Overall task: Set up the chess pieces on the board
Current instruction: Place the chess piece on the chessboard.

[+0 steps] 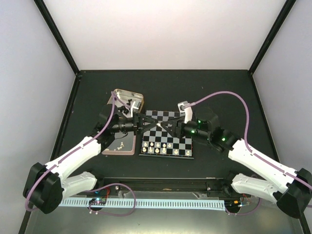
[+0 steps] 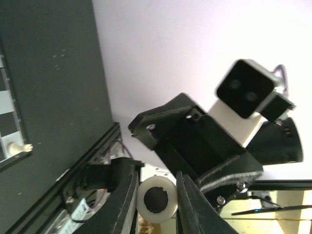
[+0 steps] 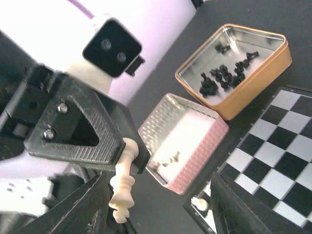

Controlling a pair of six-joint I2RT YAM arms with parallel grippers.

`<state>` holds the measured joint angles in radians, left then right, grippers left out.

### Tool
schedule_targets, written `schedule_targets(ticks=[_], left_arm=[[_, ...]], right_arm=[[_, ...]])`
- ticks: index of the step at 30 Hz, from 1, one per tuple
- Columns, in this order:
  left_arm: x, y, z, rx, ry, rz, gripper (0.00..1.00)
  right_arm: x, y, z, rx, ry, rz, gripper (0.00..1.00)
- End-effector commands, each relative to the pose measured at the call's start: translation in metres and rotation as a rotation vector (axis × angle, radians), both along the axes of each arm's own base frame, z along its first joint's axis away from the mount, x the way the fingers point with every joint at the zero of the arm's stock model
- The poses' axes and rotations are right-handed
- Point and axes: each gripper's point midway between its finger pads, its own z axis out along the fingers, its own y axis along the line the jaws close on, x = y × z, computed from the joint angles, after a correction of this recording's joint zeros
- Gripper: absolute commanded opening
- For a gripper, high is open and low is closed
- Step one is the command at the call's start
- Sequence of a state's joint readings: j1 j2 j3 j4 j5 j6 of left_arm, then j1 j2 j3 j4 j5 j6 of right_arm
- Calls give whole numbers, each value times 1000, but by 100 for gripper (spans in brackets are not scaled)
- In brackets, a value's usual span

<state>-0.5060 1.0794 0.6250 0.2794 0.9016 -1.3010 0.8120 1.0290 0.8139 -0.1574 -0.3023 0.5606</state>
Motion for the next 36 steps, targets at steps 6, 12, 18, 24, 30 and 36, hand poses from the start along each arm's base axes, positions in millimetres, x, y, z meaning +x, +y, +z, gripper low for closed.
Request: schedule_targets(ticks=[6,12,18,24,30,36], left_arm=[[5,-2,51,-176,1,23,11],[10,-2,53,-194,21,42,11],[13,-2,47,-193,45,59,11],[13,-1,43,-188,56,64,11],[11,2,28,-108,52,88,38],[20,33,-28,195,18,242,63]], right_arm=[[4,6,58,452,271,-68,55],[2,13,63,496,342,-34,42],[-2,17,62,485,373,-7,35],[-1,17,56,456,380,-11,20],[4,8,41,341,336,-76,6],[5,-16,-9,2,251,-134,4]])
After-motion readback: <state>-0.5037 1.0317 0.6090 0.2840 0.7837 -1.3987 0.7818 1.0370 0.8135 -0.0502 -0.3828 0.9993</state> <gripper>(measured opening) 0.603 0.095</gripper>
